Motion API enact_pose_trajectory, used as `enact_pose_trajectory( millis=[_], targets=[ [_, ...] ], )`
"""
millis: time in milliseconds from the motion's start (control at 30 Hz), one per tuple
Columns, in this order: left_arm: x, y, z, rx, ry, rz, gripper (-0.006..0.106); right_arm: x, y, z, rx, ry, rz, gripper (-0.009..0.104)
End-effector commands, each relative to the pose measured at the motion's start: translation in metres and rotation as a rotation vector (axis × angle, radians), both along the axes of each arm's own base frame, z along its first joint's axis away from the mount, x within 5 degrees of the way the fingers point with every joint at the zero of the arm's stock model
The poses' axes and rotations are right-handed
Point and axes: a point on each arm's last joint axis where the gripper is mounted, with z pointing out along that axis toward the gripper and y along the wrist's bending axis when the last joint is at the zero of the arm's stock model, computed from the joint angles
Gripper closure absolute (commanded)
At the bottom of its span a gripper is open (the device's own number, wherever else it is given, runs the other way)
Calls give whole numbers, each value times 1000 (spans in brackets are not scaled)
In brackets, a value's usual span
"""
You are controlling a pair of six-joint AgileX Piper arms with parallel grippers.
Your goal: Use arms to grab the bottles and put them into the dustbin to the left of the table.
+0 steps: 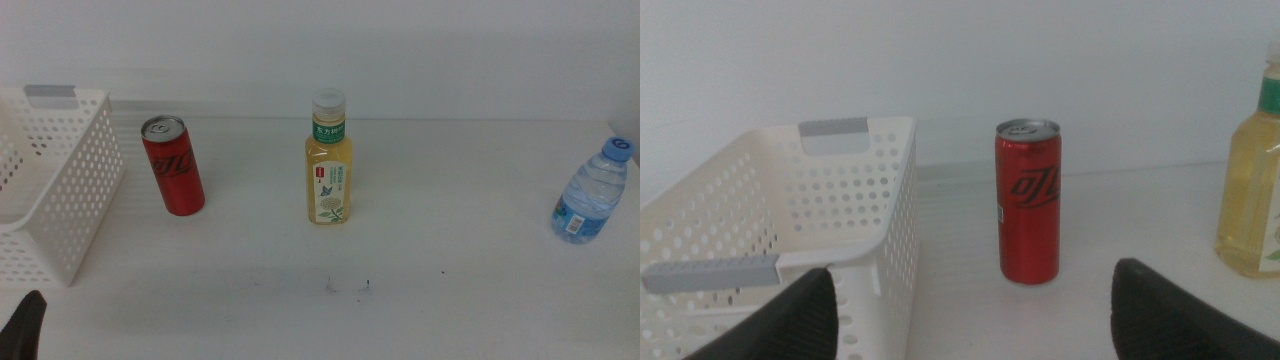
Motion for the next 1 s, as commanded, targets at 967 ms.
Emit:
enact_pose_trajectory(
  millis=[967],
  targets=[
    [89,-25,-18,9,145,-110,7,0,-1,0,-10,-14,-7,16]
  ],
)
